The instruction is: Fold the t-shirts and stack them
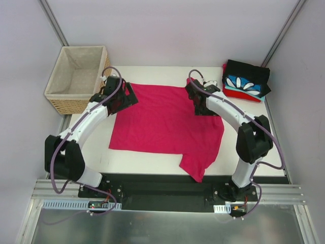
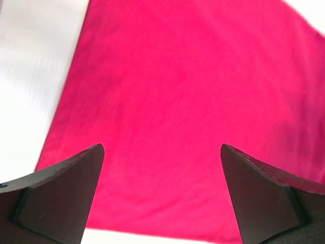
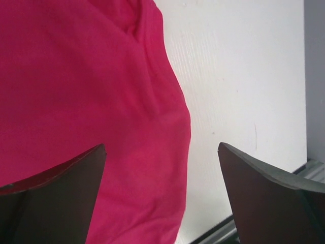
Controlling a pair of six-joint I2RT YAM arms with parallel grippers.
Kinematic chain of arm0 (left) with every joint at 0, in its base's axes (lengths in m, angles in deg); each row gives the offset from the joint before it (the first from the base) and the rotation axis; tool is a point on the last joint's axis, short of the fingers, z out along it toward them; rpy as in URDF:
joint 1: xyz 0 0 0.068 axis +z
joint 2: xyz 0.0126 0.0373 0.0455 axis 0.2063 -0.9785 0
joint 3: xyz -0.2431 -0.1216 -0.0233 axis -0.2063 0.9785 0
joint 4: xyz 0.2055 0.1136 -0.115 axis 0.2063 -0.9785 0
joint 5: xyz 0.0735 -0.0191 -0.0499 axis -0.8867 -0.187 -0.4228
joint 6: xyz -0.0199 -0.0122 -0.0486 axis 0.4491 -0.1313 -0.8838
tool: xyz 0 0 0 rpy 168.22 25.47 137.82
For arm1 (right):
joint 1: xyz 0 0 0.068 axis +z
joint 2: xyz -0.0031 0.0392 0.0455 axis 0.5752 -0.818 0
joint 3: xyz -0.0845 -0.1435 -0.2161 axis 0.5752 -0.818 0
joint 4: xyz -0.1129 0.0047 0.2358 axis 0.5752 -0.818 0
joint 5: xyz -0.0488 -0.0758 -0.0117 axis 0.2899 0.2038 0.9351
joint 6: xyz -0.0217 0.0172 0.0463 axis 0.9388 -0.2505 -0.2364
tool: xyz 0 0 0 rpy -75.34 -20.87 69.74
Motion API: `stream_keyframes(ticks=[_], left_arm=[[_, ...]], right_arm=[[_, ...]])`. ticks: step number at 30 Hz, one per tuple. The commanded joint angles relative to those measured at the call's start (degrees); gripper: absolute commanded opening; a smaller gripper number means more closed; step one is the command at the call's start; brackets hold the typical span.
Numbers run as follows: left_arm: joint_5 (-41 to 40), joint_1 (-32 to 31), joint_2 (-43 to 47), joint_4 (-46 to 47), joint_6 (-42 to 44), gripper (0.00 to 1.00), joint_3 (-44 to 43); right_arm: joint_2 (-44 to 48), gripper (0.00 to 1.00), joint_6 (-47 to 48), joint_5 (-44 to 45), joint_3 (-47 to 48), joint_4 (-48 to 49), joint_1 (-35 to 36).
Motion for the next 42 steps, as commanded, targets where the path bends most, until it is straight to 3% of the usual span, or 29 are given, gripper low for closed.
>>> stream_keyframes(ticks=[1,8,12,16,24,27,34,42], left_arm=[[-4.2,0.3,-8.8,-0.8,3.1,0.99,-8.5],[-3.0,4.3,-20.4,2.4,4.0,0.99,-16.6],[-2.3,5.3,-26.2,4.1,4.5,0.99,-20.0],[-0.5,6.0,-29.9,4.3,4.1,0.99,-23.5],[0.3,6.3,-33.6,4.8,3.2,0.99,-27.4],[0.4,6.3,-33.8,5.4,2.9,0.99,-27.4],[1.8,6.4,-34.5,7.4,2.0,0.99,-26.8],[1.8,6.4,-34.9,8.3,2.0,0.99,-25.9]], right_arm=[[-3.7,0.97,8.2,-5.6,3.5,10.6,-5.4],[-14.8,0.97,13.9,-15.5,20.0,12.3,-11.5],[-19.2,0.97,16.9,-17.8,27.6,14.7,-12.5],[-27.3,0.97,18.7,-18.2,40.5,10.7,-13.2],[-34.4,0.99,16.4,-28.2,42.2,14.9,-14.6],[-35.3,0.95,15.5,-29.5,42.2,16.6,-15.2],[-36.5,0.68,12.6,-31.5,42.9,19.7,-16.2],[-33.6,0.65,13.0,-30.1,43.9,20.8,-16.3]])
